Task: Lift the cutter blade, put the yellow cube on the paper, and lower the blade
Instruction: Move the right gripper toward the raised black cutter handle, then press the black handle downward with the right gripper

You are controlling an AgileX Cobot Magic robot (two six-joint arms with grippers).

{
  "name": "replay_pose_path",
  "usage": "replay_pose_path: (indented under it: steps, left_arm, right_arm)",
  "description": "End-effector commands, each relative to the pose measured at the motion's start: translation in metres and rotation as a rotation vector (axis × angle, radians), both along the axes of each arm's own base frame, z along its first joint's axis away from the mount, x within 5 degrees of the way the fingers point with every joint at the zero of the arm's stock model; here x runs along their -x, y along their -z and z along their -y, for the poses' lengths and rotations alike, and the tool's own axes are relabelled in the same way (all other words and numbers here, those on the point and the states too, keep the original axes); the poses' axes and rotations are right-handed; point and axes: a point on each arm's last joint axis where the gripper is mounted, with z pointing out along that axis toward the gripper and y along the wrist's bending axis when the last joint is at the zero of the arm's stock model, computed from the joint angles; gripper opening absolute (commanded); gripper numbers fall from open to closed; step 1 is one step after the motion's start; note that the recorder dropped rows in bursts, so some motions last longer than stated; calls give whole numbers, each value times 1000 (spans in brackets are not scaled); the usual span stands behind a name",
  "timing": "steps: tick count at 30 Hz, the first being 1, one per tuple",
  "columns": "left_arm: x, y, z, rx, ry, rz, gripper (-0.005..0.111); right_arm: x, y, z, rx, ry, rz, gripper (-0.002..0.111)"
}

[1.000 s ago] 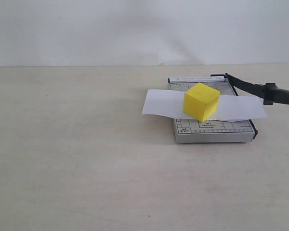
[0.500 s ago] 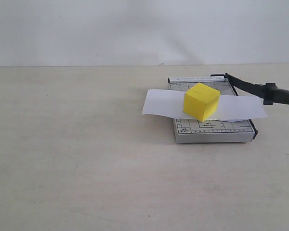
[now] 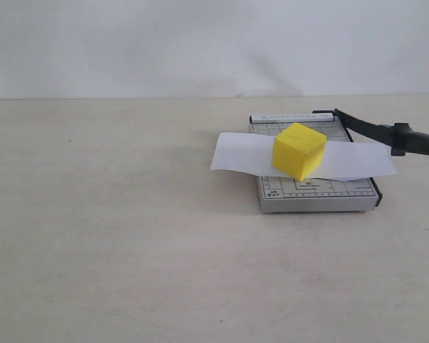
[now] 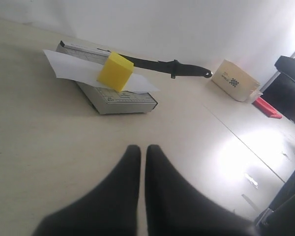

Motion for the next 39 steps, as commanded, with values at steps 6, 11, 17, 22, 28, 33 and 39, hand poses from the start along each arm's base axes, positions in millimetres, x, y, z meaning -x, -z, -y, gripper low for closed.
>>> replay_pose_path:
  steps: [6, 11, 17, 22, 28, 33, 39]
  left_arm:
    - [1, 0, -1, 18, -5, 5, 4]
    - [-3, -1, -6, 27, -126, 19, 4]
    - [-7, -1, -15, 26, -303, 22, 4]
    - [-8, 11, -24, -177, -405, -32, 4]
    - [-8, 14, -39, -890, -441, 157, 4]
    - [-8, 15, -40, -844, -470, 119, 4]
    - [-10, 7, -37, -819, -487, 223, 4]
  right_arm:
    - [-86, -34, -6, 16, -81, -351, 57]
    - [-134, -48, -6, 29, -92, -514, 57]
    - [-168, -42, -4, 71, -98, -695, 57]
    - [-181, -25, -5, 71, -115, -803, 57]
    - [-191, -10, -2, 124, -116, -848, 57]
    - [-203, 11, -2, 120, -121, -921, 57]
    - [-209, 19, -2, 130, -125, -930, 56]
